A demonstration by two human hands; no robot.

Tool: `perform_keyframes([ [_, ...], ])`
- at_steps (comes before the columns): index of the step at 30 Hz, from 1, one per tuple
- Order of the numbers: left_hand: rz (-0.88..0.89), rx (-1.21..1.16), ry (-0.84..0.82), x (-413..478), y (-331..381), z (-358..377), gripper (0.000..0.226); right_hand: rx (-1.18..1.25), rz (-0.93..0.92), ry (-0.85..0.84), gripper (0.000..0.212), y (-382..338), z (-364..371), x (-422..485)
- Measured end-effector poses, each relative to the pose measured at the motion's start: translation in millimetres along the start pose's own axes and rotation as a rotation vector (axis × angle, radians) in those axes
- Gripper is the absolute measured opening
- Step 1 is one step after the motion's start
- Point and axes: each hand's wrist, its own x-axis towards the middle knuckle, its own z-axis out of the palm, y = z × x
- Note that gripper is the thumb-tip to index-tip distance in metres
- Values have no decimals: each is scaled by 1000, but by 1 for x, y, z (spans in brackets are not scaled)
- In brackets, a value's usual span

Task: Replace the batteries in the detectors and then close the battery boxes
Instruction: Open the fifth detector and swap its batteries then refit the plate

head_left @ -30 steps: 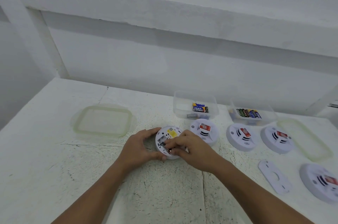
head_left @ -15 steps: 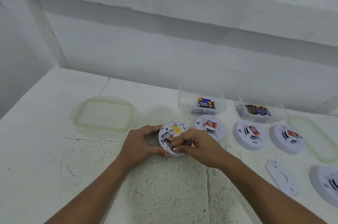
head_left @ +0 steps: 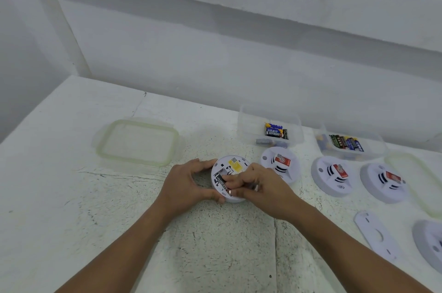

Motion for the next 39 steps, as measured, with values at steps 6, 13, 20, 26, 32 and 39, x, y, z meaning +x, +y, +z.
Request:
perform_keyframes([
  [6,10,-18,-12,-1,0,0,78,7,-1,11,25,2,0,-3],
  [13,20,-10,-12,-1,-1,0,76,-67,-42,-28,22,-4,-4,-3],
  [20,-1,-5,-32,-1,1,-1,81,-16,89,-146,17,-9,-17,14],
  [26,-8,8,-43,-2,0,-2,86,-19,138,35,13,-17,-69,46],
  [32,-21,18,-41,-3,3,-2,81,-407,318,102,19,3,-104,91],
  [39,-27,3,-47,-3,3,-2,81,-596,548,-57,23,9,-92,110],
])
